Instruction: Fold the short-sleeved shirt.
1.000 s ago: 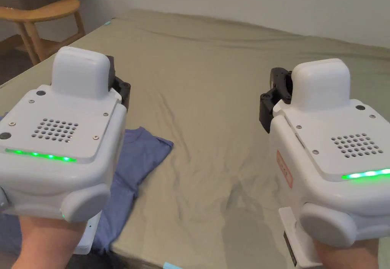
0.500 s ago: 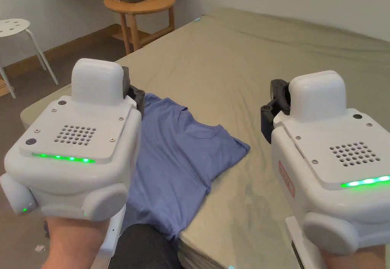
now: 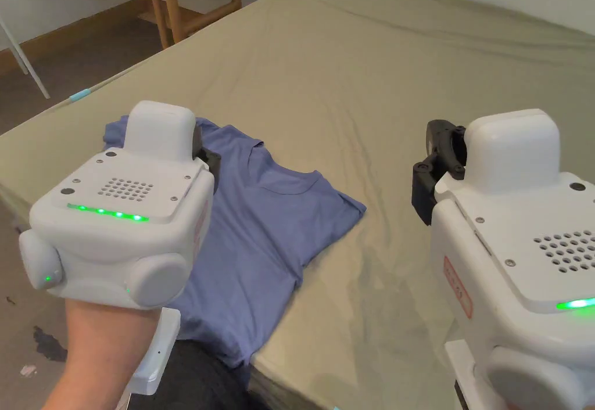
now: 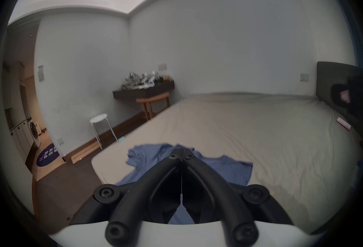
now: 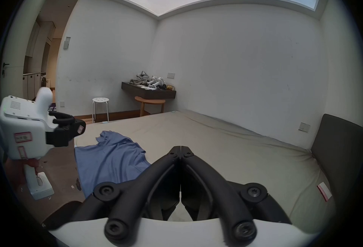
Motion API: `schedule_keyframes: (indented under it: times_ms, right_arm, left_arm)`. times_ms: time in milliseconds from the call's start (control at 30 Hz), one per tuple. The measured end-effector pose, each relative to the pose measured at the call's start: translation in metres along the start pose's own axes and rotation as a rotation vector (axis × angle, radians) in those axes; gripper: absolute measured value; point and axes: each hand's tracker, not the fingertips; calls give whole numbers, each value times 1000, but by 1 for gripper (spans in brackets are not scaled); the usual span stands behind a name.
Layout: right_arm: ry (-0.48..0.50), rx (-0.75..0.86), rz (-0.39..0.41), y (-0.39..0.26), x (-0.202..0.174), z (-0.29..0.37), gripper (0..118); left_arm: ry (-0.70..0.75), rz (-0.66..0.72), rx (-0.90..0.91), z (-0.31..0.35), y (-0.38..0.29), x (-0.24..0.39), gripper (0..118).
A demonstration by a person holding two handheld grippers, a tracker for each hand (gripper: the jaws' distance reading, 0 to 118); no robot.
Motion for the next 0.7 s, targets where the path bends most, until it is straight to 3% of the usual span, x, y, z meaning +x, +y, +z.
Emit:
schedule_keyframes:
  times_ms: [300, 333, 400, 433, 467, 533, 700]
  right_arm:
    - [-91, -91, -3, -23, 39, -32, 1]
    - [-99, -101, -7, -26, 42, -34, 1]
    - [-116, -129, -14, -32, 49, -40, 1]
    - [-124, -141, -15, -35, 52, -43, 1]
    - [-130, -153, -13, -39, 56, -46, 1]
    - [-142, -174, -10, -45, 59, -51, 1]
    - [-157, -211, -28, -57, 66, -61, 1]
  left_arm:
    - [-80, 21, -363, -163, -48, 7, 0]
    - [-104, 49, -416, -179, -54, 6, 13]
    - [-99, 81, -485, -208, -69, 3, 93]
    - [-83, 78, -516, -220, -76, 2, 118]
    - [-67, 59, -523, -229, -85, 3, 111]
    - [-23, 24, -561, -246, -93, 7, 111]
    - [-91, 73, -666, -277, -110, 7, 108]
